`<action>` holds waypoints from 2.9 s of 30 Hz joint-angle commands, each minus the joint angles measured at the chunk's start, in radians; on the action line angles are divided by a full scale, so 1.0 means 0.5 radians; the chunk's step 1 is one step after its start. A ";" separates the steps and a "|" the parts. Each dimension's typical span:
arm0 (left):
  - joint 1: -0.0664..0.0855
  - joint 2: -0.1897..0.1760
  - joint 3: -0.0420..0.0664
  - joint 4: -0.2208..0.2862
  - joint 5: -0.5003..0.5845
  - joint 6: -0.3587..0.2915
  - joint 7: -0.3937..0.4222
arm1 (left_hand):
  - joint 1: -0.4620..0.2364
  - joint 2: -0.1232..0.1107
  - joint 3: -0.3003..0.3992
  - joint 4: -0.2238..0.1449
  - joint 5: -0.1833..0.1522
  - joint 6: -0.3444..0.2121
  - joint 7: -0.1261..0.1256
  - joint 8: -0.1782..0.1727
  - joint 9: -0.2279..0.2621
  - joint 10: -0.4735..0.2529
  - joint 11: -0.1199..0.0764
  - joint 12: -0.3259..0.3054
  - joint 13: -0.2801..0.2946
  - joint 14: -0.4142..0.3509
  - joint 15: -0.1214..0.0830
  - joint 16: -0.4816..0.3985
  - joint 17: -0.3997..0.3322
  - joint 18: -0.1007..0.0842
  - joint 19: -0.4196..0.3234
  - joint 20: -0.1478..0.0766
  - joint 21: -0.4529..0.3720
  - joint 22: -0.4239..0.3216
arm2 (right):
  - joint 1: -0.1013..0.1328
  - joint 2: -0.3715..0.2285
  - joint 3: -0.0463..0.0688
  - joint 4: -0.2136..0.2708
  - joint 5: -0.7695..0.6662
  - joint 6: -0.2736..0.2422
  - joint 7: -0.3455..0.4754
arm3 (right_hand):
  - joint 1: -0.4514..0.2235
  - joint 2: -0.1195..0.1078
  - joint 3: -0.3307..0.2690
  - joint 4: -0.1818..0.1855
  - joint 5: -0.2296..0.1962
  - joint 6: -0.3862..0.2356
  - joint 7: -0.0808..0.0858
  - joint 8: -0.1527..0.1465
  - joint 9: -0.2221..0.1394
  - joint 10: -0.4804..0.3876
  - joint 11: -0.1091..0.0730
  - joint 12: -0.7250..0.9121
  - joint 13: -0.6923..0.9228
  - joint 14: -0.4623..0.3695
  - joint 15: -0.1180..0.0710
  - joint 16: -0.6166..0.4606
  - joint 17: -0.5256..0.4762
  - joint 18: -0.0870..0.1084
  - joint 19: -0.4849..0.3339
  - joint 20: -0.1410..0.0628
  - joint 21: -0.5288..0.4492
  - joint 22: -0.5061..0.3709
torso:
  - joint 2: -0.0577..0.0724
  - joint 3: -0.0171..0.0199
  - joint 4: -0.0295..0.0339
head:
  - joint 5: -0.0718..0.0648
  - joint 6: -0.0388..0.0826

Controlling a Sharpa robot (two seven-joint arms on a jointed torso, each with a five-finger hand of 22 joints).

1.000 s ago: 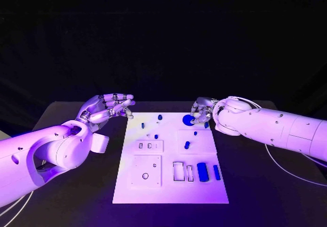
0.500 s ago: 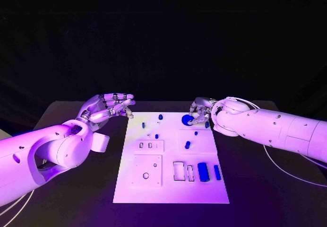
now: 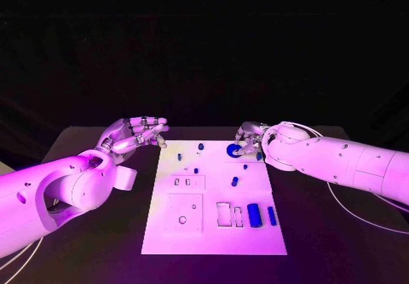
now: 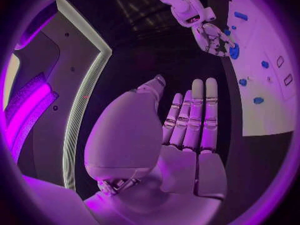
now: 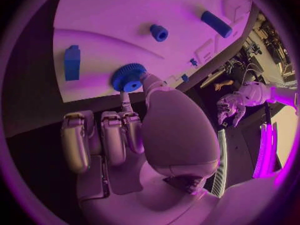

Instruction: Assemble the parts on the task board

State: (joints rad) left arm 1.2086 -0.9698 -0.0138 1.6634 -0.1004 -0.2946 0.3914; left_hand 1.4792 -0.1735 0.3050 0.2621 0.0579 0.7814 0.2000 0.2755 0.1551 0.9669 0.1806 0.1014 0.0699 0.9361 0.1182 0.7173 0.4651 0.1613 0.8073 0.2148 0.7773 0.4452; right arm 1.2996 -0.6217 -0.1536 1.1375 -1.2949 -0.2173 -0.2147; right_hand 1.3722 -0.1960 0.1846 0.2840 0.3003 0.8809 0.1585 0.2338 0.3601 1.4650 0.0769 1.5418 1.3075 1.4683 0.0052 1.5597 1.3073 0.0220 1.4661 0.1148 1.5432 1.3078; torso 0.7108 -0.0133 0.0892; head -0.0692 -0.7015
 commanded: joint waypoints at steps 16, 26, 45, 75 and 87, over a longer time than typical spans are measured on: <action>0.002 0.001 0.002 -0.002 0.006 0.034 0.003 | -0.003 0.020 -0.004 0.012 -0.009 -0.006 0.086 0.002 0.000 0.002 0.005 -0.005 0.002 -0.016 -0.002 0.009 0.003 0.038 -0.014 0.000 0.010 0.004 | -0.010 0.026 -0.001 -0.003 -0.176 -0.014 -0.070 | 0.119 0.049 0.257 -0.069 -0.034 0.129 -0.035 0.033 -0.002 0.173 -0.033 0.017 0.482 0.191 -0.027 0.006 0.463 -0.036 0.189 -0.030 0.030 0.500 | -0.002 -0.0012 -0.006 | 0.004 -0.009; 0.002 -0.001 0.001 -0.002 0.011 0.033 0.004 | -0.002 0.024 -0.001 0.012 -0.009 -0.005 0.086 0.002 0.000 0.002 0.005 -0.005 0.002 -0.016 -0.002 0.011 0.003 0.038 -0.016 0.001 0.013 0.006 | -0.018 -0.006 -0.001 0.150 -0.426 -0.358 -0.021 | 0.080 -0.009 0.358 -0.090 -0.040 0.196 -0.057 0.062 0.005 0.183 -0.054 0.027 0.493 0.192 -0.045 0.007 0.467 -0.044 0.209 -0.045 0.055 0.526 | -0.002 0.0001 0.002 | -0.001 -0.007; 0.002 0.005 0.001 0.004 0.012 0.034 0.003 | -0.003 0.025 -0.001 0.013 -0.009 -0.005 0.086 0.002 0.000 0.002 0.005 -0.005 0.002 -0.017 -0.002 0.011 0.003 0.038 -0.017 0.001 0.014 0.007 | -0.024 0.158 -0.003 0.349 -0.607 -0.604 -0.060 | 0.068 -0.028 0.391 -0.100 -0.039 0.188 -0.057 0.053 0.000 0.190 -0.055 0.034 0.501 0.194 -0.047 0.010 0.477 -0.044 0.209 -0.050 0.055 0.526 | 0.004 -0.0012 0.002 | 0.005 -0.007; 0.002 0.014 0.001 -0.006 0.012 0.039 0.001 | 0.000 0.026 0.000 0.011 -0.010 -0.006 0.085 0.002 0.000 0.002 0.005 -0.005 0.002 -0.019 -0.002 0.015 0.003 0.038 -0.022 0.001 0.021 0.011 | -0.101 0.347 -0.021 0.142 -0.624 -0.430 -0.190 | 0.055 -0.034 0.421 -0.107 -0.040 0.170 -0.050 0.038 -0.008 0.187 -0.049 0.031 0.497 0.192 -0.044 0.008 0.469 -0.044 0.209 -0.049 0.055 0.526 | 0.000 0.0006 0.002 | 0.000 -0.030; 0.002 0.014 0.001 -0.008 0.012 0.037 -0.001 | 0.000 0.026 0.000 0.011 -0.010 -0.006 0.085 0.002 0.000 0.002 0.005 -0.005 0.002 -0.019 -0.002 0.015 0.003 0.038 -0.022 0.001 0.021 0.011 | -0.108 0.398 -0.022 0.077 -0.619 -0.413 -0.149 | 0.024 -0.051 0.448 -0.111 -0.042 0.142 -0.036 0.013 -0.018 0.176 -0.038 0.019 0.485 0.191 -0.034 0.006 0.464 -0.044 0.209 -0.042 0.055 0.526 | 0.000 -0.0001 0.001 | 0.008 -0.026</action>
State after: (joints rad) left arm 1.2086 -0.9648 -0.0140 1.6582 -0.0979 -0.2920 0.3855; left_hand 1.4752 -0.1696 0.3050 0.2621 0.0579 0.7813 0.2000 0.2755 0.1551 0.9669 0.1806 0.1014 0.0699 0.9326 0.1147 0.7208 0.4650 0.1612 0.8003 0.2145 0.7811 0.4491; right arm 1.2491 -0.4258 -0.1629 1.1804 -1.5912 -0.4466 -0.2979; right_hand 1.3917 -0.2227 0.4032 0.2276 0.2769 0.9562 0.1436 0.2423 0.3498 1.4668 0.0574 1.5565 1.3077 1.4666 -0.0110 1.5597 1.3074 0.0066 1.4662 0.1002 1.5655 1.3077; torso 0.7107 -0.0135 0.0895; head -0.0656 -0.7141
